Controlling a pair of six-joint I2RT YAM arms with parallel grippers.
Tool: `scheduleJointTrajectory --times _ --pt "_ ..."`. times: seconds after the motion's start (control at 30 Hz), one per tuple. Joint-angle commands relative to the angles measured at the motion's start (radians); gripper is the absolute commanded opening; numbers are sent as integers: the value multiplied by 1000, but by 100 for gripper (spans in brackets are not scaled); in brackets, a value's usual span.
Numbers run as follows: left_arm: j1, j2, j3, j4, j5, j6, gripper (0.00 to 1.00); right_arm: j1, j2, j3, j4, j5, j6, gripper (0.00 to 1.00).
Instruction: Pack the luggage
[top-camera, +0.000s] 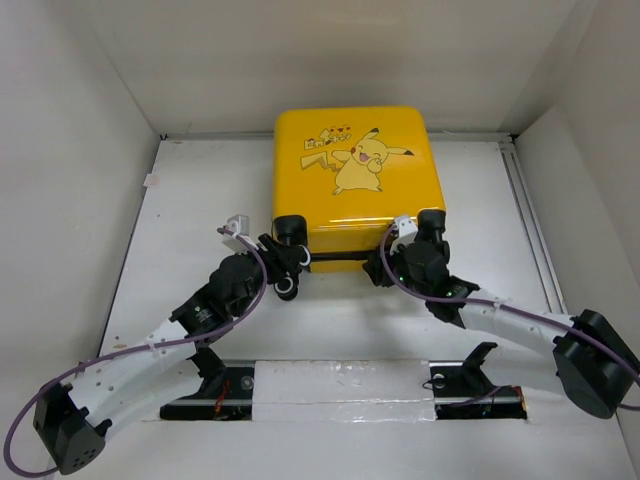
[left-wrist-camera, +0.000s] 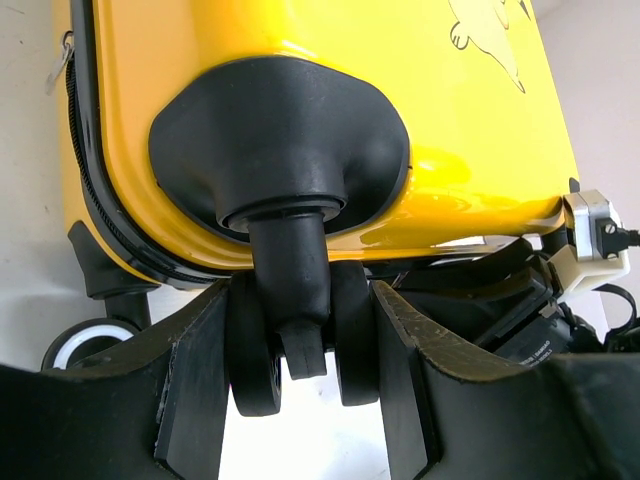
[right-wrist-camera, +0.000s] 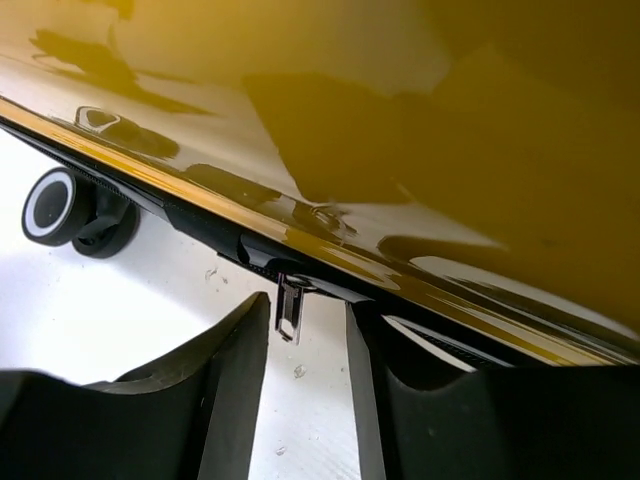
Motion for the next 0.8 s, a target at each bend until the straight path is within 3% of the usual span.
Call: scheduleJointTrajectory --times 0.0,0.13,0.27,0.5,0.67,0.73,0.77 --pt "-12 -22 29 133 85 42 0 -4 21 52 152 10 28 42" --pt "-12 -42 15 135 85 51 0 -4 12 52 177 10 54 42" --pt "-12 -42 15 135 96 51 0 -4 12 52 209 21 92 30" --pt "-12 -33 15 145 96 51 0 -4 42 43 263 10 138 0" --pt "-12 -33 14 124 36 60 0 -4 -54 20 220 35 149 0" --pt "-12 -43 14 124 -22 60 0 -4 -166 20 14 113 135 0" --pt "-12 -55 14 124 -36 60 0 -17 -166 6 13 144 135 0"
